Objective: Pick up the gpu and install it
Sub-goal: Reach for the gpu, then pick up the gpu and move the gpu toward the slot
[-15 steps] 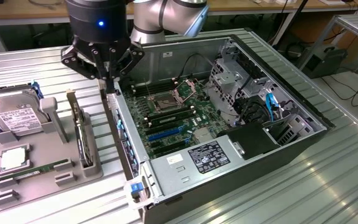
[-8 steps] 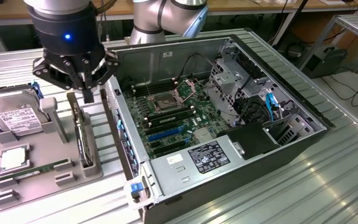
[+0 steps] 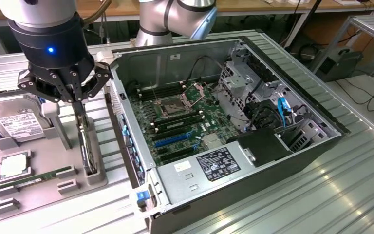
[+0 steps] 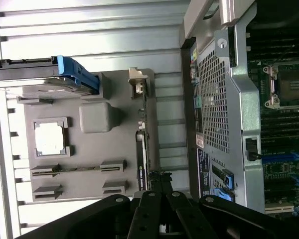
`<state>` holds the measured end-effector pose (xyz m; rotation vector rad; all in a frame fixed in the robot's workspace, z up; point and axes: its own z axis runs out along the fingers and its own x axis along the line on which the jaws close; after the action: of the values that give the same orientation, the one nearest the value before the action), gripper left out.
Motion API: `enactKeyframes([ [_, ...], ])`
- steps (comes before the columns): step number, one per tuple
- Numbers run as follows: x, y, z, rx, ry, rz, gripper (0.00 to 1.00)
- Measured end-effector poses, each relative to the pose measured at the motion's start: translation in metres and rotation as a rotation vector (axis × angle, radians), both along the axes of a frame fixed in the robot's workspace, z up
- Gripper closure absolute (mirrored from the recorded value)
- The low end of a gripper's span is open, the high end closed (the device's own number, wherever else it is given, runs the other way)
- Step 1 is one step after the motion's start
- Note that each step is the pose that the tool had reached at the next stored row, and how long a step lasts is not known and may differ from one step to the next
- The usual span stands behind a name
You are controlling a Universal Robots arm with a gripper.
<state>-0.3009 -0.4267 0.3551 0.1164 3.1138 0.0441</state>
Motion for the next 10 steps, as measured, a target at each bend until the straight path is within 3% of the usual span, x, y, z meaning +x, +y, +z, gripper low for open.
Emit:
enactKeyframes([
  [10, 0.0000, 0.0000, -0.0001, 0.0001, -0.0001, 0.000, 0.89],
])
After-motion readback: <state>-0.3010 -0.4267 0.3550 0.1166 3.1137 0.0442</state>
